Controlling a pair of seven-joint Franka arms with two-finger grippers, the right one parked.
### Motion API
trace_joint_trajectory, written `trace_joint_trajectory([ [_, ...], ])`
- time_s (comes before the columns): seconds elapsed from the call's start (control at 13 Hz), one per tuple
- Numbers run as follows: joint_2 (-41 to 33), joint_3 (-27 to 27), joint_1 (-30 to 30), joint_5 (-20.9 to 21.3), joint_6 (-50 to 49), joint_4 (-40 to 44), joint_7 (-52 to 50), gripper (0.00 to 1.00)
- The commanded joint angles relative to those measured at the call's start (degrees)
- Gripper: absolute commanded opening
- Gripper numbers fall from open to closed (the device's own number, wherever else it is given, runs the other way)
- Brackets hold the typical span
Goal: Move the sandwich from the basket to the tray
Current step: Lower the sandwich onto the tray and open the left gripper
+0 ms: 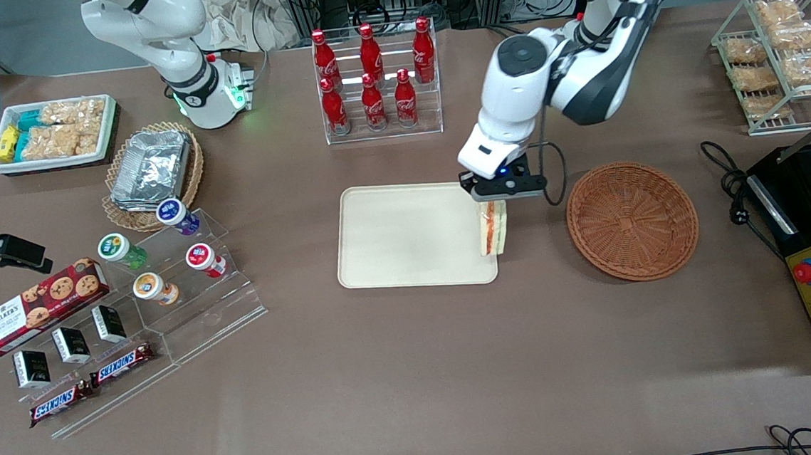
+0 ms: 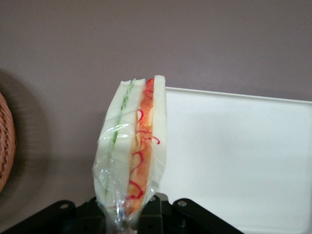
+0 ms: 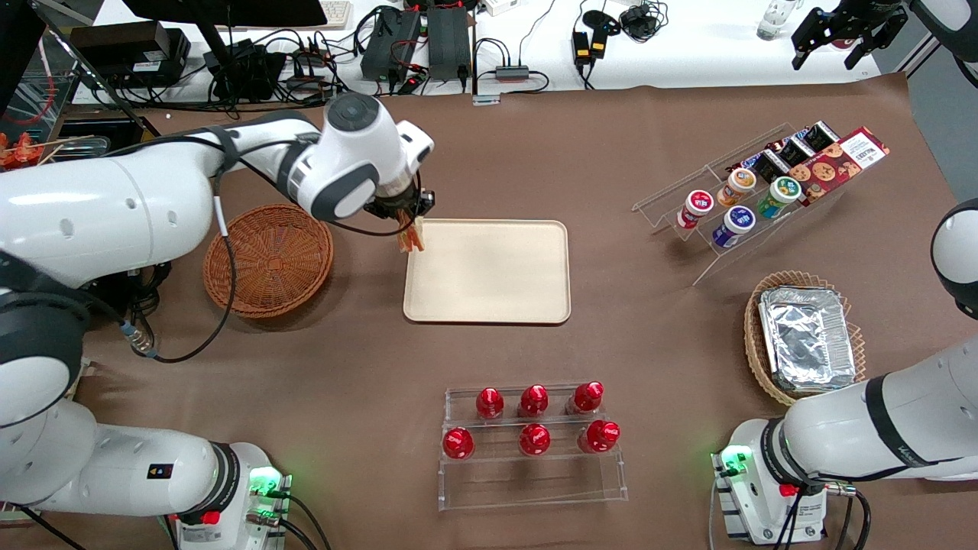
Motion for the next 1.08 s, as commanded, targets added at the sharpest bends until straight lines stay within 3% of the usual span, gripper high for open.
trace_joint_trajectory([
  [0.0,8.46,0.08,-2.42,16.32,2.58,1.11,-15.47,0.0],
  [0.15,13.04,0.17,-3.12,25.92,3.38,1.46,-23.5,0.0],
  [0.23,14.36,0.17,-3.12,28.4,3.38,1.63,-25.01,0.0],
  [0.77,17.71,0.17,-3.82,29.92,6.1,2.6,-25.2,0.0],
  [0.92,19.64,0.17,-4.09,32.81,7.16,3.04,-25.55,0.0],
  [1.0,19.82,0.26,-4.09,33.26,7.25,3.04,-25.55,0.3],
])
